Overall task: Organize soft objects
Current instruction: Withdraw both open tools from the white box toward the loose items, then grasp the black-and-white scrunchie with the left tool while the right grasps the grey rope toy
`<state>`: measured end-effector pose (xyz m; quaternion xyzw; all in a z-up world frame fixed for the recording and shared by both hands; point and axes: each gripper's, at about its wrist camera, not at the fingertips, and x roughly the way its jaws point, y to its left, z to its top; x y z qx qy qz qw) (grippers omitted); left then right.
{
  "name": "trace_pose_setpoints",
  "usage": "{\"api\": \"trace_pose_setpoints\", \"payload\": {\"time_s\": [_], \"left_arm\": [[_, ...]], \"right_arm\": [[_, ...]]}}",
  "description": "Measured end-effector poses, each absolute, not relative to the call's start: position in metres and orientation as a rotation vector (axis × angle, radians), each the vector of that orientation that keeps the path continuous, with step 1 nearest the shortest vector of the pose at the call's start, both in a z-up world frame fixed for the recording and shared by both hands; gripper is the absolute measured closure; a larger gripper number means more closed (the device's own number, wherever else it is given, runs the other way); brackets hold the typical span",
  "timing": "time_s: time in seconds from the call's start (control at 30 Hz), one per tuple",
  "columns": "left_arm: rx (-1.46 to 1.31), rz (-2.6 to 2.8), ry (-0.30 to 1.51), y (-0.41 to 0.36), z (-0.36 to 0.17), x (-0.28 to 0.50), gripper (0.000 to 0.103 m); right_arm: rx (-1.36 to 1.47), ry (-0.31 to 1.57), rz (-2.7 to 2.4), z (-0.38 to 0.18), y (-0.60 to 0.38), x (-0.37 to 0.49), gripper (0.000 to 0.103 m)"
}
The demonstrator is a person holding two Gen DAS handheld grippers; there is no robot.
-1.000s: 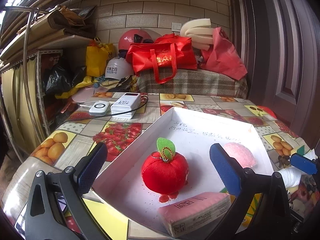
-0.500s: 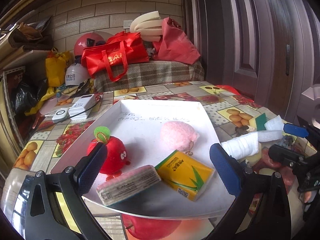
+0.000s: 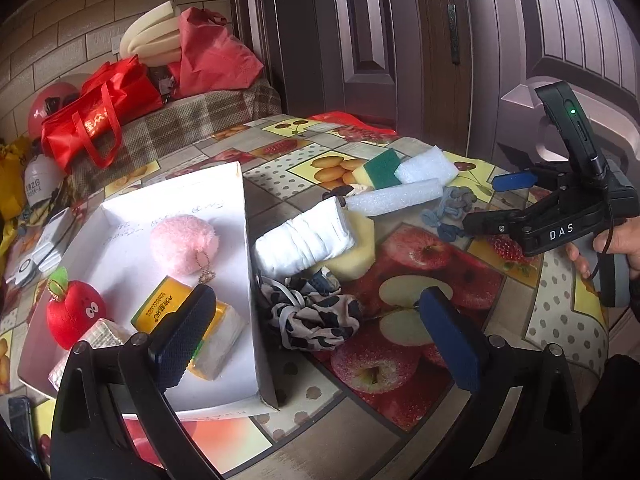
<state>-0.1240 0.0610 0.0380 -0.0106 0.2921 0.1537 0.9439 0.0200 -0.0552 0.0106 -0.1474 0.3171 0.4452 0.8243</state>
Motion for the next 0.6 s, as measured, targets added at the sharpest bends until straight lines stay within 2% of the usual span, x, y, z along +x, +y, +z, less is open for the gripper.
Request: {"api": "trace_pose_setpoints", "payload": {"time_s": [0.13,0.4,0.6], "left_arm": [[-0.066,0.261,0.631,0.061,0.033,-0.113,0.000],[-0.062,0.139,0.779,0.043,0.017,-0.088,0.001],[-0.120,-0.096,0.710,0.022,0.027,-0.103,0.001]], "right_arm": [[-0.385,0.702,0.974,0.007,-0.037,0.020,0.000],[-0.320,0.702,0.960,0.006,-0.025,0.036,0.000],[-0.287,0.741,0.959,0.003,-0.024,0.043,0.000]]}}
